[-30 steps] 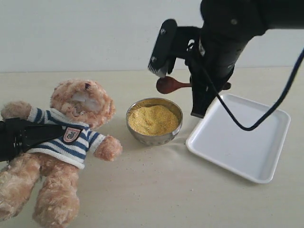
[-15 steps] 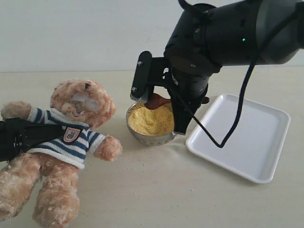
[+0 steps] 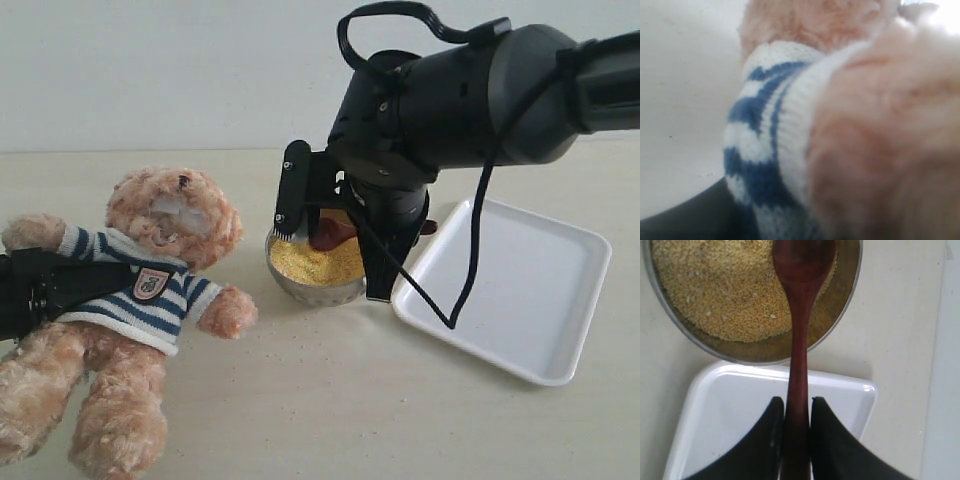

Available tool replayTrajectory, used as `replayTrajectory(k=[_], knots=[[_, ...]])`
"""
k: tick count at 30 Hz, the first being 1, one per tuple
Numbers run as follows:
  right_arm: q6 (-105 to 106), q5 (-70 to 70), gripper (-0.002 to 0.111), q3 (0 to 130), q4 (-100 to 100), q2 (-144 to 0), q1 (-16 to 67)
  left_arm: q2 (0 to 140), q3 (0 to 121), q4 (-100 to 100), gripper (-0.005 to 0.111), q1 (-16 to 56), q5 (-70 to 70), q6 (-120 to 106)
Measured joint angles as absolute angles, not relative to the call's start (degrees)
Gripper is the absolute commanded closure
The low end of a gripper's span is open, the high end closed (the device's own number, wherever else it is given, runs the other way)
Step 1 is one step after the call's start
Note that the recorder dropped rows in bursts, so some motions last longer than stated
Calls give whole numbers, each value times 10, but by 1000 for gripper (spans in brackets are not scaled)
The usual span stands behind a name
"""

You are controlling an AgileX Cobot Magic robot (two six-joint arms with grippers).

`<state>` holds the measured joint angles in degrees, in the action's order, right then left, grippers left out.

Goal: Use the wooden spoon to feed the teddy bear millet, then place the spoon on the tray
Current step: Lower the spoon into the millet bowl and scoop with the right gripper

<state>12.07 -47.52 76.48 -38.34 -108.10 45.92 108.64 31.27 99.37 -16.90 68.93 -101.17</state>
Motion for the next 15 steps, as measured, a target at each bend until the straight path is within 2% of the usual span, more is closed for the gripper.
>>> replayTrajectory(k=[15], knots=[[114,-456,108,765,-339,-1087,459,1086,313,994,102,-169,689,-1012]])
